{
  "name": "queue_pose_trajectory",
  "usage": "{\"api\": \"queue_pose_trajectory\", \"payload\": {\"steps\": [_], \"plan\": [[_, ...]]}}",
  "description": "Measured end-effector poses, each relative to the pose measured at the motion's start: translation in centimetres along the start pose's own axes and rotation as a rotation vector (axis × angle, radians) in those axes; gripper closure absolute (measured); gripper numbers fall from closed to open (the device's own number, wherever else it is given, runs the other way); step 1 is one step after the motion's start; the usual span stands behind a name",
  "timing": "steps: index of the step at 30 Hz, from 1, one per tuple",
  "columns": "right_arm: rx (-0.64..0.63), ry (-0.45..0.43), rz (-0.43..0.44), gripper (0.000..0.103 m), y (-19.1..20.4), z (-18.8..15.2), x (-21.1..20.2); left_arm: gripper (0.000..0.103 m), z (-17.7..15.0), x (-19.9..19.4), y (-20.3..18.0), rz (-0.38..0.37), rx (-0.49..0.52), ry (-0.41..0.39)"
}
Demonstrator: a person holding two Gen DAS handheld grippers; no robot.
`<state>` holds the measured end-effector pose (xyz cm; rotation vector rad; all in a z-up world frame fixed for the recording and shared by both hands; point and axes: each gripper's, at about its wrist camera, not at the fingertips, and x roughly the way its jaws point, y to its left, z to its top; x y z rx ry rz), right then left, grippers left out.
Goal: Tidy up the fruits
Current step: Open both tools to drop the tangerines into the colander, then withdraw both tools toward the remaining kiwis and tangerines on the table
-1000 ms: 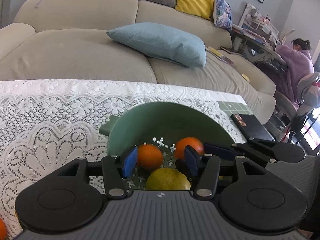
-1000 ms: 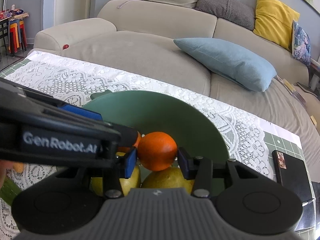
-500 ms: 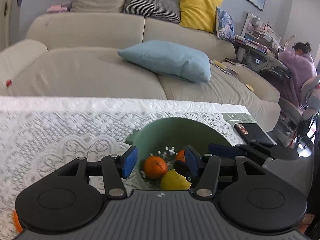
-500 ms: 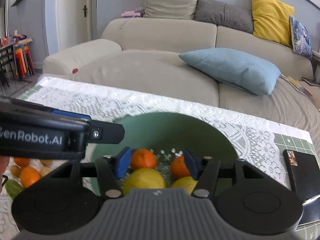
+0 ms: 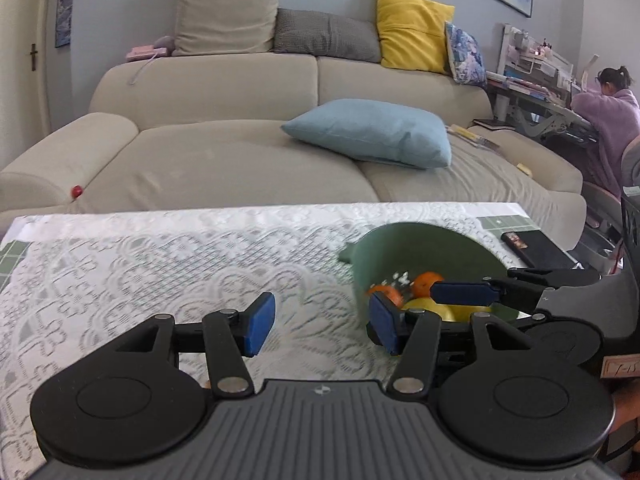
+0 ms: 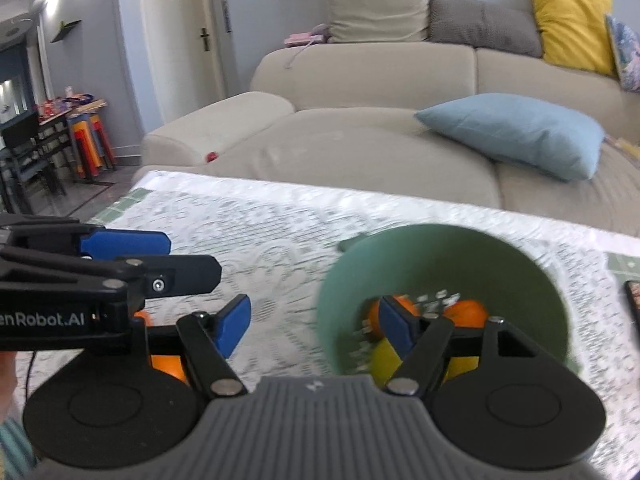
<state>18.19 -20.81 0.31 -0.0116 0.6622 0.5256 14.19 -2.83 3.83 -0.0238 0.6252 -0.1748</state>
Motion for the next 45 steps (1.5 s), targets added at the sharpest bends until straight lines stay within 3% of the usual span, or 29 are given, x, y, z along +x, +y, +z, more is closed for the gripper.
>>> {"api": "queue_pose_trajectory", "payload": {"steps": [15,27,45], "plan": [[0.007,0.135,0.063,0.035,3.2,-2.1,3.8,0.039,-4.1,0.5,6.5,0.07,-0.055,0.093],[0.083,0.14,0.119,0.035,3.6,-2.7,5.3,0.039,-5.6,0.8,9.5,0.023,-0.155,0.094],[0.154,0.188,0.196,0.053,5.1,-3.5,8.4,0.039,-6.7,1.0,11.2,0.033,-0.216,0.109]]}}
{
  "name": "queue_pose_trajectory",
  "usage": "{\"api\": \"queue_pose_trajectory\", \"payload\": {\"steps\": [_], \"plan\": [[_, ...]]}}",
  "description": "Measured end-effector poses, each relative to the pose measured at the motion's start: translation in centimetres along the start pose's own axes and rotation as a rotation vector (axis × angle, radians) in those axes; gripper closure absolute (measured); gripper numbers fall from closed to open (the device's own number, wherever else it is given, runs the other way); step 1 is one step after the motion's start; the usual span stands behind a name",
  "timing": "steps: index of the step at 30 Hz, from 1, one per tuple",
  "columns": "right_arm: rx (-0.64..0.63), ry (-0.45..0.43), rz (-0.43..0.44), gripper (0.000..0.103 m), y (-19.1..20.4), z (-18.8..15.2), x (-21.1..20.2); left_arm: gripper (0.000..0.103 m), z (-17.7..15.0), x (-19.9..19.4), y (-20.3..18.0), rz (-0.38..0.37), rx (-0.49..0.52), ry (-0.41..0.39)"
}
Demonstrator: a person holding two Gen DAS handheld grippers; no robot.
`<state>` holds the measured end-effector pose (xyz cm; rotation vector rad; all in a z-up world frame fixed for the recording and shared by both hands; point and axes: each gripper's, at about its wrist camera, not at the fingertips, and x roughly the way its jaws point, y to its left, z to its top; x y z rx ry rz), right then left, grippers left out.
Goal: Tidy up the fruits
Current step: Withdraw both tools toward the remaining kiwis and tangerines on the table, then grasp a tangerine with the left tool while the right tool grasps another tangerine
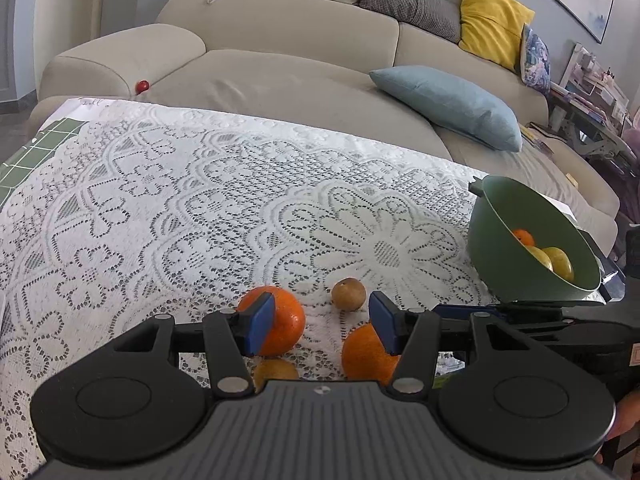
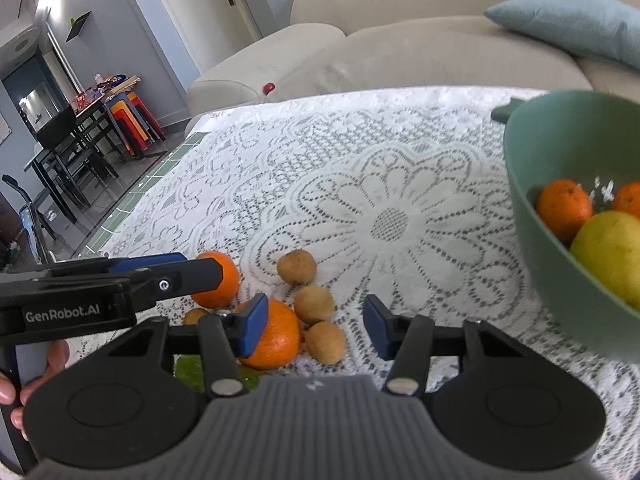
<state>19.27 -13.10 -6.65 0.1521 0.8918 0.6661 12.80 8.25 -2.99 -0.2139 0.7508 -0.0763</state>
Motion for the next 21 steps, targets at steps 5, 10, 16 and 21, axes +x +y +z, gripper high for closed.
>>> {"api": "queue_pose_trajectory", "payload": {"steps": [5,10,16,21], "plan": [[0.028,-0.002,0.012,0.054,-0.3,0.0,0.3,0.039,-0.1,0.0,0.0,-0.006,0.001,0.003],[0.028,-0.008,0.018,0.054,-0.1,0.0,0.2,0.039,-0.1,0.1,0.1,-0.004,-0.002,0.002],[0.035,-0.009,0.028,0.06,-0.2,0.2,0.2,0.042,-0.1,0.5,1.3,0.034,-0.019,0.017],[0.002,-0.02,0.016,0.06,0.4,0.2,-0.2,0.042,-0.6,1.5,2.0,0.07,-0.02,0.044]]}}
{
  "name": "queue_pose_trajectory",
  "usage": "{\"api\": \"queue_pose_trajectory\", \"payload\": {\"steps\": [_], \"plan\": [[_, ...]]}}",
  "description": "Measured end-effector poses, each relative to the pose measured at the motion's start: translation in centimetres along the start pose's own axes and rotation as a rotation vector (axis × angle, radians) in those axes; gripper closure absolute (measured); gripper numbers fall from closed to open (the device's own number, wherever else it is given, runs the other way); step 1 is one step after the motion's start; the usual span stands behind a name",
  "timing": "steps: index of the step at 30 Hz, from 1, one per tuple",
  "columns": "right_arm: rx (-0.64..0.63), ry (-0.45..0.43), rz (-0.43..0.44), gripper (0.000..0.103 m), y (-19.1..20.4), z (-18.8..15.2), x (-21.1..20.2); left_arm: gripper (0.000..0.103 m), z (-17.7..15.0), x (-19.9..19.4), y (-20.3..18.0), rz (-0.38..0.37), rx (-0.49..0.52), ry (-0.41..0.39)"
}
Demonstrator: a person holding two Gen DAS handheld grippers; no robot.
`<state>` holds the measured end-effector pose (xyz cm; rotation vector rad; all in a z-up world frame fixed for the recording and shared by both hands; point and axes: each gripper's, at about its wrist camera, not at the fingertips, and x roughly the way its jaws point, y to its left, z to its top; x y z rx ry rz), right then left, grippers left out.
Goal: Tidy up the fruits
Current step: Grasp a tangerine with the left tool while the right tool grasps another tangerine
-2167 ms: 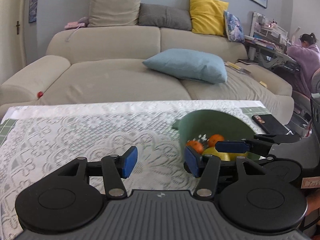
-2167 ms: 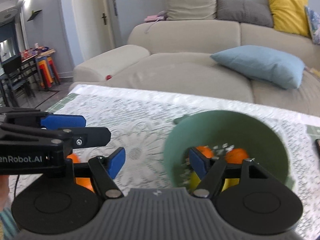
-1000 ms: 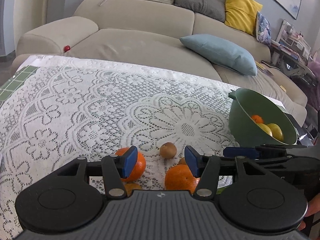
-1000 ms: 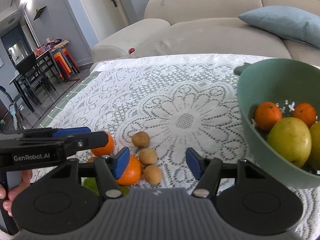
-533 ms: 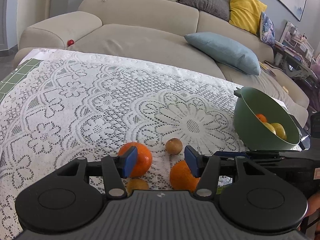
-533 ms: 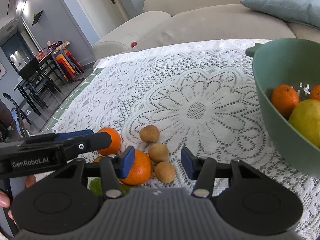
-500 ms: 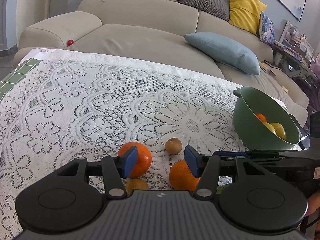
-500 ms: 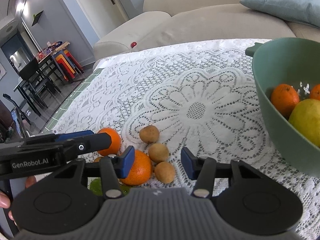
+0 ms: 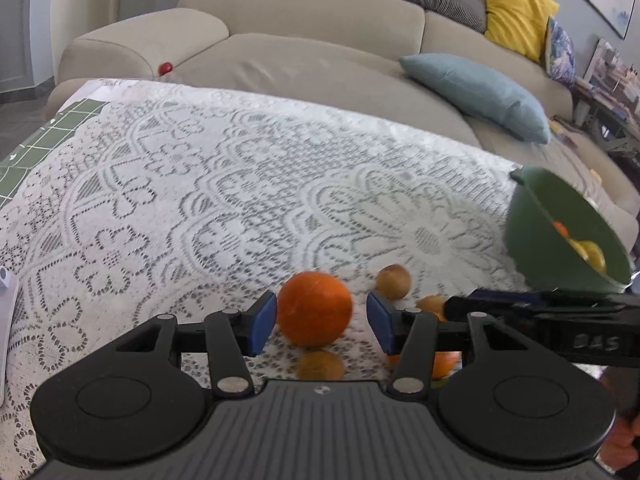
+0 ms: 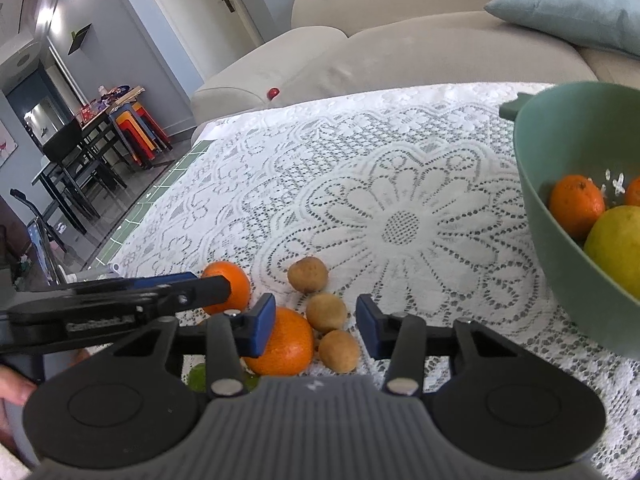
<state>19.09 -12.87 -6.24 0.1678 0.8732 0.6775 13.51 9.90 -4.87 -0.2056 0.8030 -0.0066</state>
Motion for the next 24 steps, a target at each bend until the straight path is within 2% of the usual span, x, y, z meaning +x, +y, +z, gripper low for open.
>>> {"api": "queue_pose_trajectory", "payload": {"steps": [3,10,15,24], "plan": [[-0.016,-0.002,-0.012,0.06,0.1,0.0,0.0,0.043,-0.3,0.6,-0.1,0.023,0.02,0.017],[-0.018,0.008,-0.014,0.06,0.0,-0.1,0.2,0.05,-0.5,1.2,-0.5,0.011,0.044,0.016],[-0.034,0.006,-0.014,0.06,0.4,-0.1,0.1,0.051,-0.8,1.8,-0.8,0.046,0.082,0.022],[-0.068,-0.008,-0.024,0.06,0.8,-0.2,-0.3,0.054,-0.5,1.0,-0.4,0.033,0.058,-0.014]]}}
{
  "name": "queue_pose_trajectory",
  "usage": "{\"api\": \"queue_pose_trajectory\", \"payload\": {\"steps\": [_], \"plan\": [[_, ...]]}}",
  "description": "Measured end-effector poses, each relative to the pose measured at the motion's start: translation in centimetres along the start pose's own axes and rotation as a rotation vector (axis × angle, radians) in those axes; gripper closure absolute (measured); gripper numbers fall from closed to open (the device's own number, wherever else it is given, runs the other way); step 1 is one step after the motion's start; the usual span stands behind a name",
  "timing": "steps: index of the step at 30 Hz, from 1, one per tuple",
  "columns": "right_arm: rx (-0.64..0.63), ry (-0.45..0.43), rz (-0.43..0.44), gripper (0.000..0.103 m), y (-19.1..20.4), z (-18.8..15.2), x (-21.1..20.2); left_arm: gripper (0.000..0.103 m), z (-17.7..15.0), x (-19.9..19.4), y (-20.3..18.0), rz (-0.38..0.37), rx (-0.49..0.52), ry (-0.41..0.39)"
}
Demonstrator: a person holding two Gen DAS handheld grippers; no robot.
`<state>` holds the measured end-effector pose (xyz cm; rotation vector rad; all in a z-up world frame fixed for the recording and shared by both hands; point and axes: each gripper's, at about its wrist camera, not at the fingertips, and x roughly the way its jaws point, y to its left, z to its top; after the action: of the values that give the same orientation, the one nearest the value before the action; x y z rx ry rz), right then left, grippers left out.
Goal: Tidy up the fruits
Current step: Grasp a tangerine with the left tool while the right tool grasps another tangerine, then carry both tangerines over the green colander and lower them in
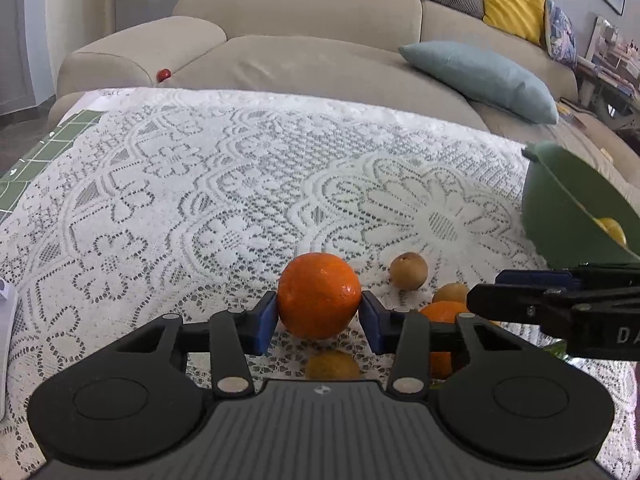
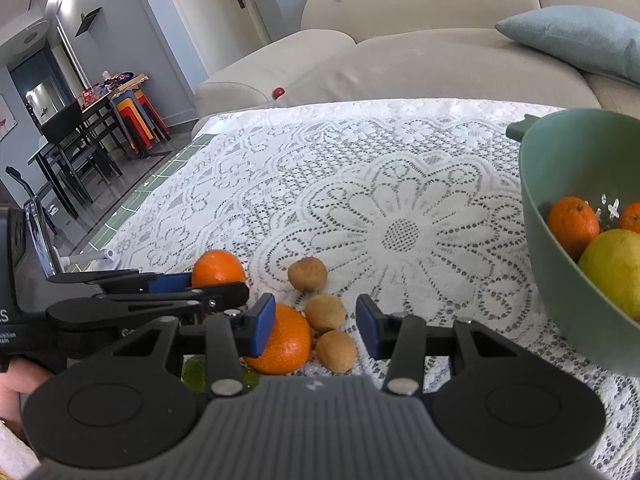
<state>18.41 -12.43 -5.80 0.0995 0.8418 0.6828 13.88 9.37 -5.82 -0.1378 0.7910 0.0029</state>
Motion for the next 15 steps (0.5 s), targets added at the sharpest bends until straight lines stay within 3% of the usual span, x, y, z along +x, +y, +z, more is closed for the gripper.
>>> {"api": "queue_pose_trajectory", "payload": {"steps": [8,15], "plan": [[-0.059,0.005,0.035,0.06,1.5,-0.2,-0.2,0.054,0.4,-1.2,0.4,-0.019,-0.031,-0.019],[-0.149,0.028,0.015,0.06,3.3,-0.7,0.6,0.054,0.5,-1.4,0.7,-0.021,-0.047,-0.024]]}}
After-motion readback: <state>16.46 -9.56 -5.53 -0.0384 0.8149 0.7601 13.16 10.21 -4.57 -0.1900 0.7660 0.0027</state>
